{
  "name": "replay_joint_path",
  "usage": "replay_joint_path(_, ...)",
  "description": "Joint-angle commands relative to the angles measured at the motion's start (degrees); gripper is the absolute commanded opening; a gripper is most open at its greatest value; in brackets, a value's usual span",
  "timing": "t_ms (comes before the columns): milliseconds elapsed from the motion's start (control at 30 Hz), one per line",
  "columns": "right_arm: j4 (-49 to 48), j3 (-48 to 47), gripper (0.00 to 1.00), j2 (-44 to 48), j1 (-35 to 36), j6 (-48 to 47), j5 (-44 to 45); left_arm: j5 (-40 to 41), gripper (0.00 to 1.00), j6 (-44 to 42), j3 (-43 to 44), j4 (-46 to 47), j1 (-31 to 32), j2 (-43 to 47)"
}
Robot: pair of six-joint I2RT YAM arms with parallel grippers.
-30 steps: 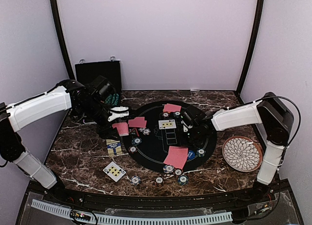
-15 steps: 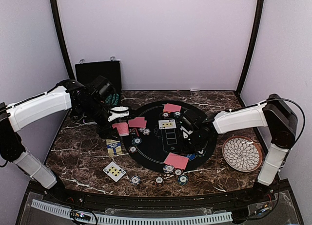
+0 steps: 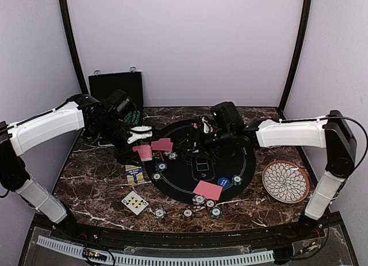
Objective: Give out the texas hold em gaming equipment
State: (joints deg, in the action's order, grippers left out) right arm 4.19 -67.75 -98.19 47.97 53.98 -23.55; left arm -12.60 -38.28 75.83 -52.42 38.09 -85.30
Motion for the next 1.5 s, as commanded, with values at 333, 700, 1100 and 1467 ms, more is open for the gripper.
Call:
replay_joint_path(333, -23.9, -6.5, 0.77, -10.8, 2.4, 14.5, -14.7, -2.4, 0.00, 1.7, 1.9, 0.4, -0.2, 1.0)
replay_joint_path(700, -24.1, -13.2, 0.82, -17.1, 4.8, 15.7, -18.5, -2.9, 0.00, 2.2, 3.2, 0.3, -0.2, 0.4)
replay_joint_path(1100, -24.6, -20.1, 0.89, -23.3, 6.2, 17.9, -22.5, -3.2, 0.00, 2.0, 4.1, 0.0, -0.2, 0.0)
replay_joint_path(1467, -18.4, -22.7, 0.77, -25.9, 5.8, 16.2, -22.9, -2.9, 0.00, 1.7, 4.1, -0.1, -0.2, 0.3)
